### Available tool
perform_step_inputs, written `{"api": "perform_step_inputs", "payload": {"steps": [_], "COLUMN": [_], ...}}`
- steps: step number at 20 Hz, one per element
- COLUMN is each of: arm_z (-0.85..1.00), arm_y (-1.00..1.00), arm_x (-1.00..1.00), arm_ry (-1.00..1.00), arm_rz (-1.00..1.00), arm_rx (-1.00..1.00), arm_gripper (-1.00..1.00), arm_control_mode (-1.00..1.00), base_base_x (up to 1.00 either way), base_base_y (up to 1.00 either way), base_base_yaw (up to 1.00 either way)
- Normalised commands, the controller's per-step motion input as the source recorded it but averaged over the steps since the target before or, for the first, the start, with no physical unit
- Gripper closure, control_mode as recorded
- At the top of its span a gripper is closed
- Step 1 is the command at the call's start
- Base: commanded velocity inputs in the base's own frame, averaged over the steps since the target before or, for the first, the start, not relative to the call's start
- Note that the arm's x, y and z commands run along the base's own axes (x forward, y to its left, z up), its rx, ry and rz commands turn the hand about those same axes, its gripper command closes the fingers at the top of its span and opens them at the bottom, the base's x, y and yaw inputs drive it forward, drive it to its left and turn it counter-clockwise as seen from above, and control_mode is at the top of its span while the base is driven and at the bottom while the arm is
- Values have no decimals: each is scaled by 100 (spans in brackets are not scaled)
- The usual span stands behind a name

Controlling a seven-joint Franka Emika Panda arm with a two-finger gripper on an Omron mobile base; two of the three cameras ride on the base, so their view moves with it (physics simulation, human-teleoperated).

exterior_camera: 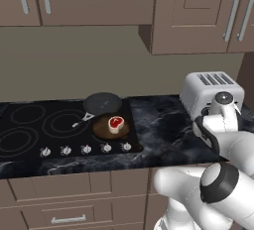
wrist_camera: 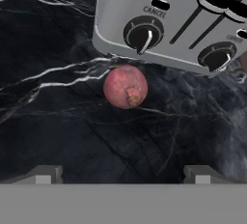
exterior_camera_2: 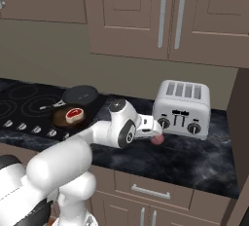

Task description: Place both pans onto different burners. Then place the onion and the steak on different pans.

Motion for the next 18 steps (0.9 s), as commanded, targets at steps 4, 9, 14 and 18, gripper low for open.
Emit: {"api": "perform_step_inputs", "payload": {"steps": [4, 9, 14, 18], "arm_z": [-16, -7, -3, -4], "arm_y": [-6, -5, -5, -5], "arm_x": [6, 14, 20, 27], "arm_ry": [-5, -4, -3, -1], "arm_rz": [0, 0, 0, 0], "arm_rx": [-2, 0, 0, 0], "arm_gripper": [-100, -100, -100, -100], "arm_control_mode": [-100, -100, -100, -100], "base_base_x": [0, 0, 0, 0], "base_base_y": [0, 0, 0, 0], "base_base_yaw": [0, 0, 0, 0]}}
